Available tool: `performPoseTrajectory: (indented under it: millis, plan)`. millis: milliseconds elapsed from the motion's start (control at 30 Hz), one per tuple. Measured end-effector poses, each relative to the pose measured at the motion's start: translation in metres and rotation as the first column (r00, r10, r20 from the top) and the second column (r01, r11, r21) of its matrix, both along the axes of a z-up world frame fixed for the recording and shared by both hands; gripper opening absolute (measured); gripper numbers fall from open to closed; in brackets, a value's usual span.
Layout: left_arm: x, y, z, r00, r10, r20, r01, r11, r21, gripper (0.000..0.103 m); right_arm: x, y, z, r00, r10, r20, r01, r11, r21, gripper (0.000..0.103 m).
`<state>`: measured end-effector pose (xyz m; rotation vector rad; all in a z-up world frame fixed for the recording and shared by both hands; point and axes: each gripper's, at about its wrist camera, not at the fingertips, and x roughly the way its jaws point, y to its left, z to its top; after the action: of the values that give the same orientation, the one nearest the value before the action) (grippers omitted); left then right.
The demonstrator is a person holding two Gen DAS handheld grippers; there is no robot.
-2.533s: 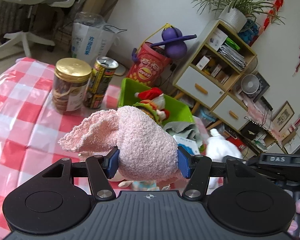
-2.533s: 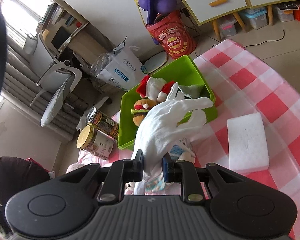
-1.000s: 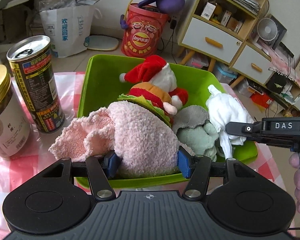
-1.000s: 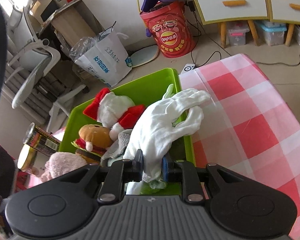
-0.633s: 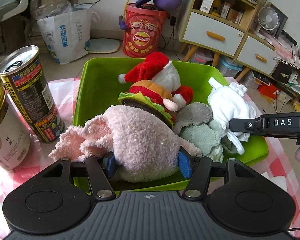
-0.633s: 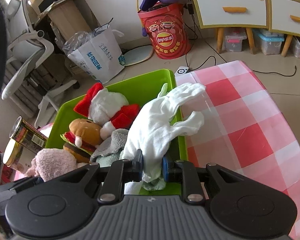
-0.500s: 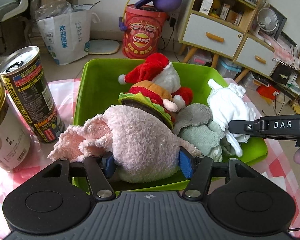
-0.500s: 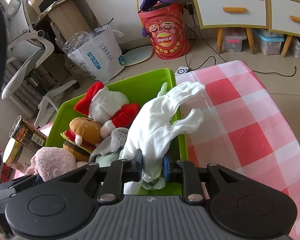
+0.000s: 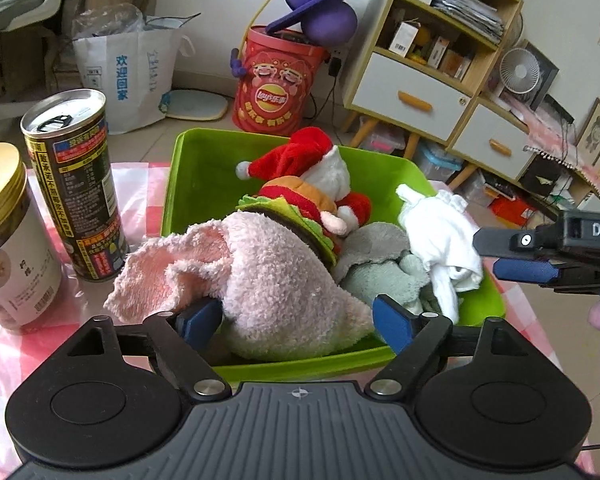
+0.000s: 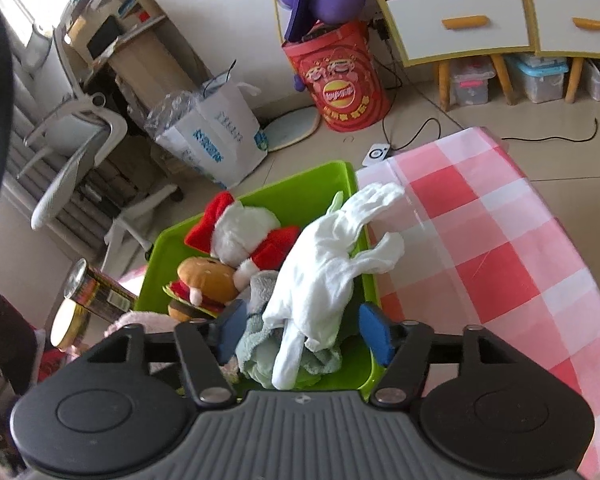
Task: Organize soft objects
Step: 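Open both grippers to drop the bunny and gloves into the bin, then move left gripper to the white bear plush while right gripper reaches the white sponge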
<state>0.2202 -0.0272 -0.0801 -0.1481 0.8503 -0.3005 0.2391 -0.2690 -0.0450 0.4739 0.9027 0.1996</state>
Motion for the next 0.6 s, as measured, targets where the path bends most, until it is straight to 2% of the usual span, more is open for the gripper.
performPoseTrajectory:
  millis: [233, 367, 600]
  plan:
    - [-0.017, 0.009, 0.016, 1.000, 0.003, 0.024, -0.002, 1.000, -0.027, 0.086, -0.018, -0.011, 0.017, 1.000, -0.028, 0.009, 0.028, 1.000, 0.007, 0.043]
    - [-0.031, 0.019, 0.025, 0.999, 0.007, 0.046, -0.006, 1.000, -0.024, 0.091, -0.034, -0.018, 0.026, 0.999, -0.041, 0.016, 0.041, 0.999, 0.011, 0.050]
    - [-0.072, 0.043, 0.037, 0.997, 0.038, 0.064, -0.039, 0.999, 0.010, 0.097, -0.076, -0.027, 0.037, 0.995, -0.103, 0.000, 0.103, 0.995, 0.013, 0.058]
